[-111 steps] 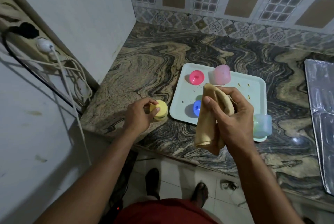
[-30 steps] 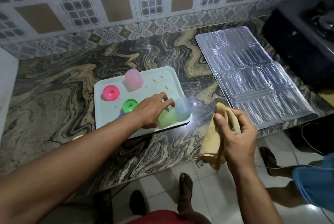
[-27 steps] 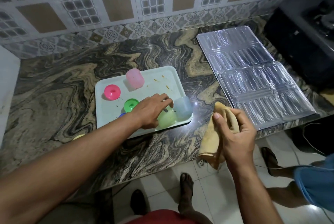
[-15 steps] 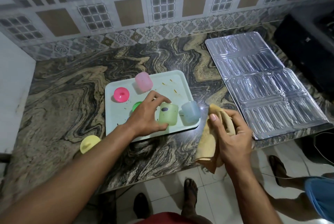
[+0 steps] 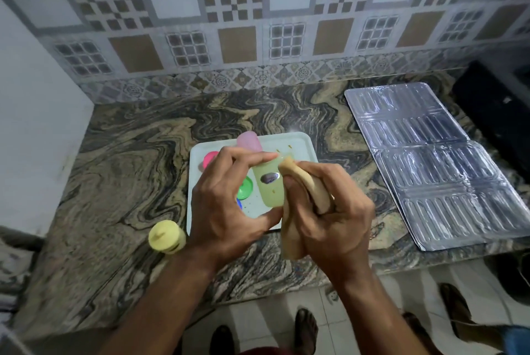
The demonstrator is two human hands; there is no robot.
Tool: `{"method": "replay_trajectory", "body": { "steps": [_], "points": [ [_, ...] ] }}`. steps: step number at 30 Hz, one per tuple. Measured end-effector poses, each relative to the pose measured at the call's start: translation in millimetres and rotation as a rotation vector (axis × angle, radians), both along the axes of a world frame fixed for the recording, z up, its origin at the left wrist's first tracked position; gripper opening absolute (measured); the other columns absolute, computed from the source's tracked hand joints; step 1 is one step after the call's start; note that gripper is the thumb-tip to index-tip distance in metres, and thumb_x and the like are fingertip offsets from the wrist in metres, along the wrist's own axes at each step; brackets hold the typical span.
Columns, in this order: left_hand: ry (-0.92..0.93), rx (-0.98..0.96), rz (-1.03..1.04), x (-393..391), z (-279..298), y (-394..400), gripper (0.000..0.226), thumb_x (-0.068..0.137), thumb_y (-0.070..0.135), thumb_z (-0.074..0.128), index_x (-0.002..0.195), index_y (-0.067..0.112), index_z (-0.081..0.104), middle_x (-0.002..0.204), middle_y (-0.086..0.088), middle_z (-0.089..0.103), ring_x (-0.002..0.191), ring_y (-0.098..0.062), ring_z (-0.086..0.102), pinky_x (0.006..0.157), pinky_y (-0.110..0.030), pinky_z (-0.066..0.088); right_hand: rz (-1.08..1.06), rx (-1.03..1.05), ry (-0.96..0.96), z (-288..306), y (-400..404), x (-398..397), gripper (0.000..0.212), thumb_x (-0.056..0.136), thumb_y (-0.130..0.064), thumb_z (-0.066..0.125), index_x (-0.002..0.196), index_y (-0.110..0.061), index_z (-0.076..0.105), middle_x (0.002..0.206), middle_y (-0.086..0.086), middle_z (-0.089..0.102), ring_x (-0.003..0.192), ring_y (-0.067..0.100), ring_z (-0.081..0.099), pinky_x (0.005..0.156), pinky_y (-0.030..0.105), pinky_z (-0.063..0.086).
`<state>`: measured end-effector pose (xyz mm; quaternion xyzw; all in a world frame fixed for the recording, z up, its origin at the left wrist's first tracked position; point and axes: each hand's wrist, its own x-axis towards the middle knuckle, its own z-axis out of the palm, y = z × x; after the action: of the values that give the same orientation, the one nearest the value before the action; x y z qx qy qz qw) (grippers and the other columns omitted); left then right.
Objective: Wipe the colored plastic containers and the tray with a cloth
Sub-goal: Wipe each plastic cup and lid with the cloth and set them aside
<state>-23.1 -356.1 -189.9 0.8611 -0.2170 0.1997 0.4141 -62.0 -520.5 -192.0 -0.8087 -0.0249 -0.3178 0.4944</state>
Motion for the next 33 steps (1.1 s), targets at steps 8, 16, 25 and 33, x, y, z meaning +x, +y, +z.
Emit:
{"method": "replay_trajectory", "body": {
  "steps": [8, 16, 25, 33],
  "points": [
    [-0.010, -0.174, 0.069, -10, 0, 14, 0.070, 0.061, 0.028, 0.095, 0.124, 0.026, 0.065, 0.119, 0.010, 0.060, 0.105, -0.011, 0.064, 0.086, -0.021, 0.047, 0.079, 0.106, 0.048, 19, 5, 16, 0.024, 0.086, -0.004, 0.082, 0.104, -0.020, 0.078, 0.094, -0.010, 0.077, 0.083, 0.012, 0.073, 0.075, 0.038, 0.058],
    [0.076, -0.477, 0.171, -4, 0, 22, 0.070, 0.064, 0.029, 0.094, 0.122, 0.026, 0.054, 0.120, -0.002, 0.063, 0.104, -0.025, 0.064, 0.093, -0.049, 0.055, 0.132, 0.249, -0.046, 9, 9, -5, 0.023, 0.088, -0.010, 0.076, 0.106, -0.024, 0.073, 0.098, -0.015, 0.077, 0.083, 0.007, 0.073, 0.075, 0.022, 0.055],
    [0.001, -0.376, 0.118, -7, 11, 20, 0.070, 0.072, 0.036, 0.094, 0.133, 0.029, 0.060, 0.128, -0.001, 0.058, 0.109, -0.026, 0.062, 0.098, -0.044, 0.054, 0.121, 0.040, -0.127, 23, 15, -3, 0.016, 0.090, -0.017, 0.077, 0.105, -0.014, 0.073, 0.095, -0.001, 0.074, 0.081, 0.012, 0.071, 0.070, 0.028, 0.055],
    [-0.100, -0.195, 0.102, -20, 22, 22, 0.066, 0.069, 0.027, 0.095, 0.127, 0.019, 0.064, 0.113, 0.011, 0.055, 0.101, -0.009, 0.059, 0.092, -0.019, 0.046, 0.071, -0.041, -0.131, 47, 20, 21, 0.012, 0.093, -0.016, 0.079, 0.103, -0.011, 0.078, 0.097, -0.004, 0.076, 0.086, 0.015, 0.073, 0.076, 0.030, 0.057]
  ]
}}
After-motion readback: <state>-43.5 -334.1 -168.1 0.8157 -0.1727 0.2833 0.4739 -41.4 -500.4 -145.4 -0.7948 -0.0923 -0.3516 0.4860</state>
